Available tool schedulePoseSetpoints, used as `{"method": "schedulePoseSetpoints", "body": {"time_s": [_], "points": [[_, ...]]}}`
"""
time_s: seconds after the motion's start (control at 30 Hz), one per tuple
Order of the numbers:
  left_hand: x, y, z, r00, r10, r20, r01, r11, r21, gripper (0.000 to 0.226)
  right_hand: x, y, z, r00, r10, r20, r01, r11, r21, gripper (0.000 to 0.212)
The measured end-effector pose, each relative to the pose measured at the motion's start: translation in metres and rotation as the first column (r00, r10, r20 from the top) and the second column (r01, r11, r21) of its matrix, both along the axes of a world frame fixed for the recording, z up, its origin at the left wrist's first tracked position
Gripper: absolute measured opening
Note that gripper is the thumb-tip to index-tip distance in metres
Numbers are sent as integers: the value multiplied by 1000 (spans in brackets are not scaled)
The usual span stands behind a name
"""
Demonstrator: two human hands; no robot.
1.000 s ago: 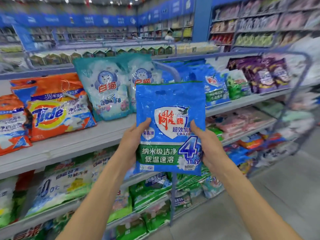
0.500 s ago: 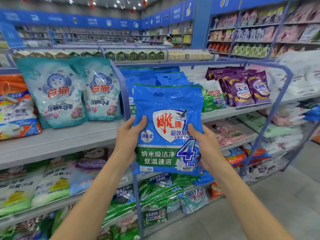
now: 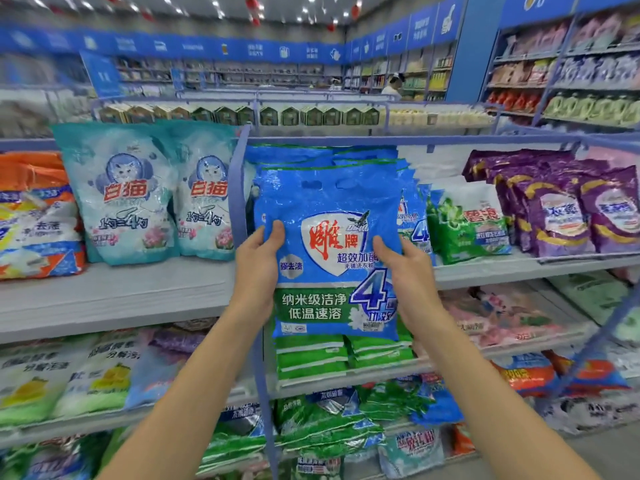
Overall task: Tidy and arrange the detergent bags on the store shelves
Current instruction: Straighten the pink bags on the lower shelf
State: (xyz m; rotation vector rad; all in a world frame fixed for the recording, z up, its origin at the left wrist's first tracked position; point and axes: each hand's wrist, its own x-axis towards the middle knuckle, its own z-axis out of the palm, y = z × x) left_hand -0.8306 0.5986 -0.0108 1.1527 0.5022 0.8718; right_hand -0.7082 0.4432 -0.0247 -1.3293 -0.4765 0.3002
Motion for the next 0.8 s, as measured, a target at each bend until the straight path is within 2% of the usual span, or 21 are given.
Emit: {"method": "schedulePoseSetpoints", "body": {"time_s": [0.07, 0.17, 0.27, 0.4, 0.47, 0.53, 0.6, 0.7, 0.8], "points": [[13, 12, 2, 998, 54, 20, -54, 999, -2, 20, 16, 18, 5, 999, 4, 52, -3, 999, -32, 12], [34, 20, 6, 987, 147, 70, -150, 988, 32, 15, 37, 43, 15, 997, -14, 77, 17, 999, -38, 20], [52, 20, 13, 960, 269, 77, -275, 958, 79, 19, 57, 63, 20, 997, 4, 73, -3, 1000, -4, 11], [77, 37, 26, 916, 390, 93, -401, 897, 185, 22, 74, 96, 27, 998, 36, 52, -37, 999, 29, 40], [88, 52, 28, 879, 475, 45, -469, 843, 264, 23, 79, 113, 29, 997, 77, 16, -78, 996, 43, 49], [95, 68, 24, 827, 561, -46, -531, 805, 264, 23, 83, 129, 28, 992, 126, -4, -125, 992, 18, 51], [101, 80, 13, 806, 583, -104, -546, 800, 248, 16, 89, 144, 19, 991, 131, -14, -132, 990, -51, 51], [107, 89, 1, 780, 605, -161, -559, 789, 254, 34, 101, 156, 7, 988, 116, -106, -129, 983, -127, 56], [106, 93, 0, 790, 585, -183, -547, 808, 219, 37, 108, 159, 5, 982, 137, -131, -152, 982, -110, 60]]}}
